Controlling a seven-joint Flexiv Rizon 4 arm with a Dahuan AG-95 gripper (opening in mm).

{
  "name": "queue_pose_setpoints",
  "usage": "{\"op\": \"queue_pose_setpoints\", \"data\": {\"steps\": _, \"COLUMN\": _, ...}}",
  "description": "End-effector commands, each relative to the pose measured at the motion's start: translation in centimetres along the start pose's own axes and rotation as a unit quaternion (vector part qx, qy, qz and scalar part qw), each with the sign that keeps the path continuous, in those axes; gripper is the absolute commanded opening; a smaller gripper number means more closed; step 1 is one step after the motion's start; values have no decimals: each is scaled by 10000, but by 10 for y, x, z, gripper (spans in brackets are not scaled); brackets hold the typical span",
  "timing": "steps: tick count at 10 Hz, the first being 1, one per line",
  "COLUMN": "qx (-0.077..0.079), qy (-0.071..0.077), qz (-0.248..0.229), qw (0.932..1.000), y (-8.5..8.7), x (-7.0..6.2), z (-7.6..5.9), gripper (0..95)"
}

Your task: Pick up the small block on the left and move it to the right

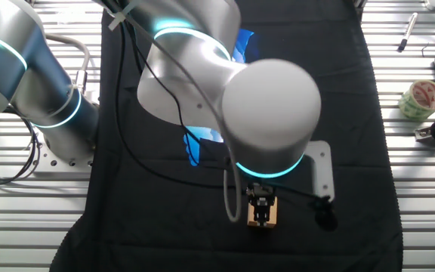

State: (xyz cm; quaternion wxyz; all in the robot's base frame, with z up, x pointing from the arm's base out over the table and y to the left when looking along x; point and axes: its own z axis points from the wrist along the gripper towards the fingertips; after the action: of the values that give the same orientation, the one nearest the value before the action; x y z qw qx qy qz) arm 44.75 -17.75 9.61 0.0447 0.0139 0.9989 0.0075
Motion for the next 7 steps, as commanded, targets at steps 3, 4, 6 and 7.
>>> {"op": "queue_pose_setpoints", "data": {"steps": 3, "qx": -88, "qy": -7, "qz": -5, "qw": 10000, "y": 1, "x": 0, "z": 0, "gripper": 950}}
{"op": "queue_pose_setpoints", "data": {"steps": 4, "qx": -92, "qy": -16, "qz": -6, "qw": 10000, "y": 1, "x": 0, "z": 0, "gripper": 950}}
{"op": "queue_pose_setpoints", "data": {"steps": 6, "qx": -91, "qy": -30, "qz": -15, "qw": 10000, "y": 1, "x": 0, "z": 0, "gripper": 950}}
{"op": "queue_pose_setpoints", "data": {"steps": 7, "qx": -93, "qy": -36, "qz": -5, "qw": 10000, "y": 1, "x": 0, "z": 0, "gripper": 950}}
